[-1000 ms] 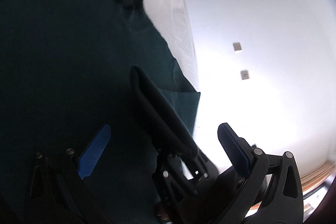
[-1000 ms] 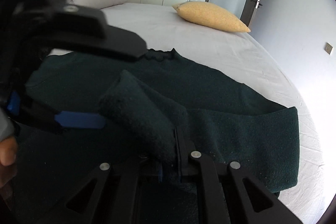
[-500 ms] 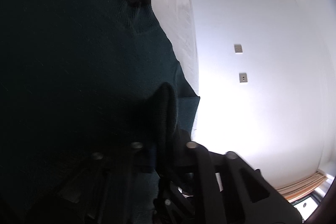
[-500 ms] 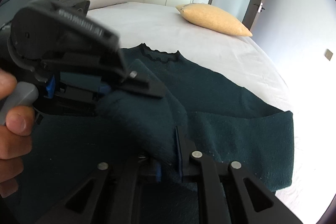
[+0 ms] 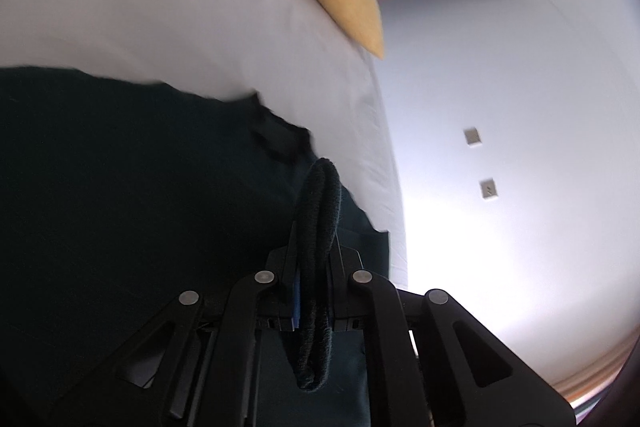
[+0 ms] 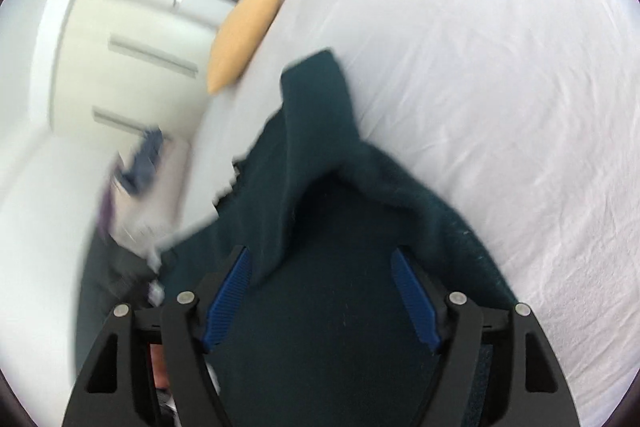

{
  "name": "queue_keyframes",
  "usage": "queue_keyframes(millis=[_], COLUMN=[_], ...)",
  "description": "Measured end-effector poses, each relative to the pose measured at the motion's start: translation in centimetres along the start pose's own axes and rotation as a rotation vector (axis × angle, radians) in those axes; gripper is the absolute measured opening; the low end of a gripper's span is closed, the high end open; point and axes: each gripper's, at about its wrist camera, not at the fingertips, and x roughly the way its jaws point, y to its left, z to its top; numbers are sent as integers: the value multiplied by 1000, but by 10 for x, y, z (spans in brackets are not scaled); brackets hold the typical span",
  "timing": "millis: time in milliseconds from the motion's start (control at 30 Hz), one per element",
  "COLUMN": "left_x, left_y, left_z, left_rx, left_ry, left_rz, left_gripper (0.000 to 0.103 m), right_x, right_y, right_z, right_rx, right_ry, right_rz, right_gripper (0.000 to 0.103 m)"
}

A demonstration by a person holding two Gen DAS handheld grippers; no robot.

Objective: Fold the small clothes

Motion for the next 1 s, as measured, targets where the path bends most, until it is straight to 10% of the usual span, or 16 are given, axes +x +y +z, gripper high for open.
queue_keyframes(millis=[433,600,1000], left_x=[12,25,4], left_y=[59,59,75], left_z=[1,-3,-30], left_rx=[-6,-9,-22], left_ry=[2,-6,7], left_rz=[129,140,154], left_gripper=[7,7,7], right_x=[2,34,38], right_y=[-21,-6,-24], right_z=[2,6,31], right_rx=[260,233,259], right_ry=[-25,63,-28], right_rz=[250,239,245], right_gripper=[77,77,68])
